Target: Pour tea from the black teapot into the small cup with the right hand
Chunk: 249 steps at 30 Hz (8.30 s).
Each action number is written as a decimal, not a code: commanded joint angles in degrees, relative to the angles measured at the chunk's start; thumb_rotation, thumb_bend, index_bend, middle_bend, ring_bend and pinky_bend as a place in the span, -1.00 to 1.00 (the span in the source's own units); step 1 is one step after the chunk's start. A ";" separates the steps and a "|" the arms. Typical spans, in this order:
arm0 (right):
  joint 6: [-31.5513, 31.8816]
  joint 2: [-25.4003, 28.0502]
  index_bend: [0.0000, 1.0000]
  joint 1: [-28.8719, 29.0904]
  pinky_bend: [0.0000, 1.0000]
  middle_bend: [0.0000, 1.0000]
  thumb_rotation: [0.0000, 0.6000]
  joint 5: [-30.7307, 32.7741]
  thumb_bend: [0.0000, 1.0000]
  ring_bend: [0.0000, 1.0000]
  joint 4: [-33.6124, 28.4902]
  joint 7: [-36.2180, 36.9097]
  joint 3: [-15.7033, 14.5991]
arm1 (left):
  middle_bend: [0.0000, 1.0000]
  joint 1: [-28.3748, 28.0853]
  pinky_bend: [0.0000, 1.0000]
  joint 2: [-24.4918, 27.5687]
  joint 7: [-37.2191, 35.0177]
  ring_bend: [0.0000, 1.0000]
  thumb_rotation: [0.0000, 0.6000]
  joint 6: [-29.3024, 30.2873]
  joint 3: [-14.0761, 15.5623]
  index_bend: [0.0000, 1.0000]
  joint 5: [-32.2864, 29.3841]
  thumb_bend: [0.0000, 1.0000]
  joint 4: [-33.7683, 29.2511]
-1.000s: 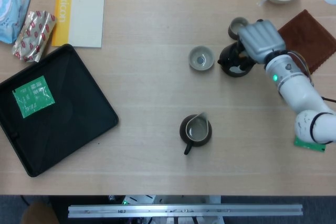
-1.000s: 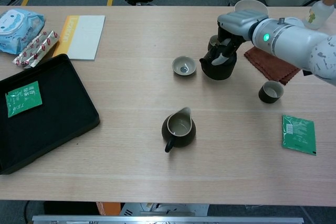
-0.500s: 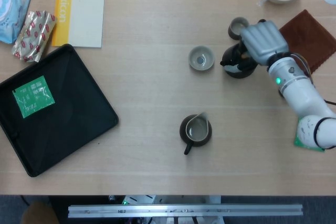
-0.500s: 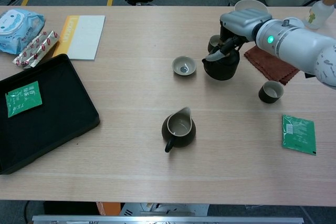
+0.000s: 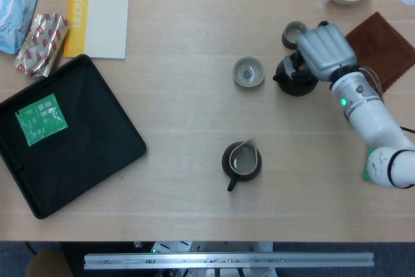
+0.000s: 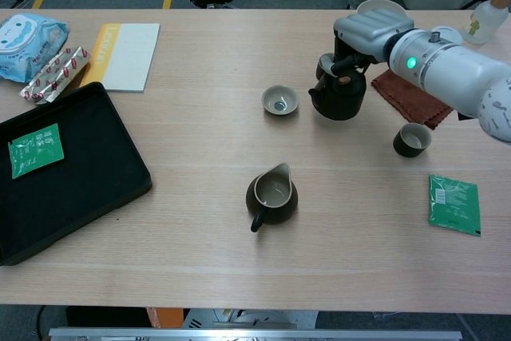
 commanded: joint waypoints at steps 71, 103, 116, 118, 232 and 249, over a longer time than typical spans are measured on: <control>0.95 -10.20 1.00 6.46 -0.43 0.76 0.24 -5.03 0.33 0.69 11.68 -20.17 3.27 | -0.61 1.80 -0.74 0.45 0.22 -0.72 1.00 2.56 0.07 -0.71 0.32 -0.22 -0.98; 1.70 -12.73 1.00 11.10 -0.43 0.76 0.25 -1.05 0.33 0.69 11.96 -33.19 0.69 | -0.62 2.68 -0.74 -0.17 -1.22 -0.72 1.00 2.93 0.04 -0.71 -0.08 -0.22 0.63; 2.80 -13.13 1.00 11.79 -0.43 0.76 0.24 -0.23 0.33 0.69 11.87 -35.52 0.20 | -0.62 2.86 -0.74 -0.40 -1.84 -0.72 1.00 2.97 0.00 -0.71 -0.05 -0.22 1.28; 2.94 -13.16 1.00 11.89 -0.43 0.76 0.25 -0.20 0.33 0.69 11.90 -35.86 0.13 | -0.62 2.87 -0.74 -0.43 -1.92 -0.72 1.00 2.92 0.00 -0.71 -0.09 -0.22 1.39; 5.33 -7.41 0.15 -16.09 -0.51 -0.16 0.35 -27.56 0.13 -0.30 0.62 -8.36 -4.45 | -0.62 1.37 -0.74 -0.32 0.03 -0.72 1.00 1.50 -0.06 -0.71 0.53 -0.22 -0.03; 5.32 -7.36 -0.30 -17.58 -0.63 -0.49 0.34 -28.77 -0.22 -0.65 -0.07 -8.73 -4.41 | -0.62 1.28 -0.74 -0.44 -0.06 -0.72 1.00 1.53 -0.02 -0.71 0.69 -0.22 0.14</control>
